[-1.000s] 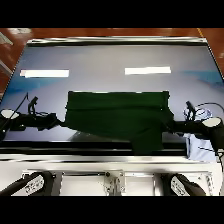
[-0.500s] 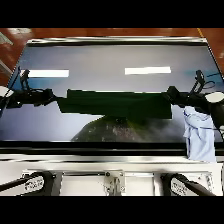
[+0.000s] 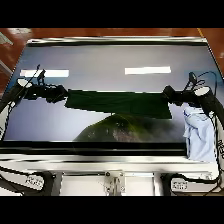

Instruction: Fold the shirts.

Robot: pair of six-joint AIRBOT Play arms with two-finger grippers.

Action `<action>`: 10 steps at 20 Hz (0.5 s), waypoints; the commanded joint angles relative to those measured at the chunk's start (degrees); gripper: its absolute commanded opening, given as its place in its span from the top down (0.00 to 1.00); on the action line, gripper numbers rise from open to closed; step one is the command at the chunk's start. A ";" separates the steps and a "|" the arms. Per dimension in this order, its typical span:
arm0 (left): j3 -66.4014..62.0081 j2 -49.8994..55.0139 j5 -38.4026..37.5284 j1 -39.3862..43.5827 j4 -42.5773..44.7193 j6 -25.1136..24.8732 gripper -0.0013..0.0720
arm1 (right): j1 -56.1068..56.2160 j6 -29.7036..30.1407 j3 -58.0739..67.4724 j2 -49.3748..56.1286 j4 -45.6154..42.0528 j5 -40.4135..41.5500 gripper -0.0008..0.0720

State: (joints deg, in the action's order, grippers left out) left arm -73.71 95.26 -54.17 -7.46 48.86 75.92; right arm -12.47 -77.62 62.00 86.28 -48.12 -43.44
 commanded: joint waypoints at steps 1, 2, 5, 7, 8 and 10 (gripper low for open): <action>-1.22 2.78 -0.98 -0.26 -0.04 0.87 0.17 | -0.35 0.00 0.44 3.02 -1.92 1.05 0.28; -2.12 2.71 -1.68 -0.92 -0.02 0.85 0.17 | -1.40 1.92 0.81 2.27 -1.99 1.42 0.09; -7.39 2.60 -7.08 -3.69 -0.02 0.87 0.17 | -6.36 0.96 1.38 -1.01 -9.05 -0.44 0.09; -10.84 2.51 -10.93 -4.81 -0.02 0.87 0.17 | -9.88 -1.25 1.38 -0.42 -12.09 -6.45 0.05; -12.39 2.51 -12.63 -4.96 -0.04 0.87 0.17 | -11.08 -1.22 1.38 0.79 -11.85 -9.75 0.05; -14.12 2.08 -14.71 -4.50 -0.04 0.90 0.17 | -11.43 -0.81 1.38 3.72 -11.23 -13.44 0.05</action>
State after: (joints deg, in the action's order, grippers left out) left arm -84.58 97.60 -64.14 -11.66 48.86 76.77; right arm -21.80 -77.97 63.26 87.72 -57.67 -50.26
